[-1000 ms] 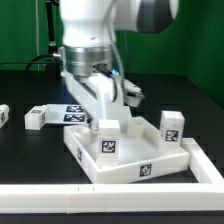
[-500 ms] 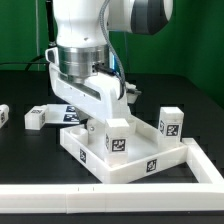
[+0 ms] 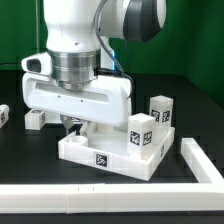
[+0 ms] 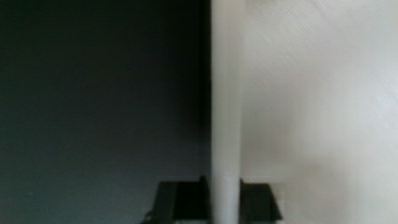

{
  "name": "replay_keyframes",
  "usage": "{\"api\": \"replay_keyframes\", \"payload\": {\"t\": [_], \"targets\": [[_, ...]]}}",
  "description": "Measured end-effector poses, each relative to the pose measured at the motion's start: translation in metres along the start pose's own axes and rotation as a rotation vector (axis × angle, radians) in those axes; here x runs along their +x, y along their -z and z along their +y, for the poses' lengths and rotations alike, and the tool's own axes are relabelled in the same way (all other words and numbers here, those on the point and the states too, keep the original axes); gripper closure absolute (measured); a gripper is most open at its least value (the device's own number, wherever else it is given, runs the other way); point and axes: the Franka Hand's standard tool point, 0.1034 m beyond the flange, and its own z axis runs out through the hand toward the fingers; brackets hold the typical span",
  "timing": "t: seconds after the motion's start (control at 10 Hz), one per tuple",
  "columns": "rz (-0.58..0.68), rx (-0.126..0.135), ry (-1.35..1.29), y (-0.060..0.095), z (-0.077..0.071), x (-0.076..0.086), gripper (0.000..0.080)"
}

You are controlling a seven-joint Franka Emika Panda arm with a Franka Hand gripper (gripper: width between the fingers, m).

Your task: Assemble square table

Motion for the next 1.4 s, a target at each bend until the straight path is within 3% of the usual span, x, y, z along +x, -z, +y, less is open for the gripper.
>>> {"api": "replay_keyframes", "payload": {"t": [0.5, 0.6, 0.8, 1.2, 1.4], "targets": [[0.0, -0.007, 0.278, 0.0, 0.001, 0.001, 0.0736], [0.006, -0.032, 0.474, 0.0, -0.002, 0.01, 0.0736], [0.021, -0.054, 0.719, 0.002, -0.011, 0.03, 0.0736], [0.012, -0.074, 0.938, 0.002, -0.007, 0.03, 0.0736], [0.026, -0.099, 1.077, 0.003, -0.039, 0.041, 0.0736]]}}
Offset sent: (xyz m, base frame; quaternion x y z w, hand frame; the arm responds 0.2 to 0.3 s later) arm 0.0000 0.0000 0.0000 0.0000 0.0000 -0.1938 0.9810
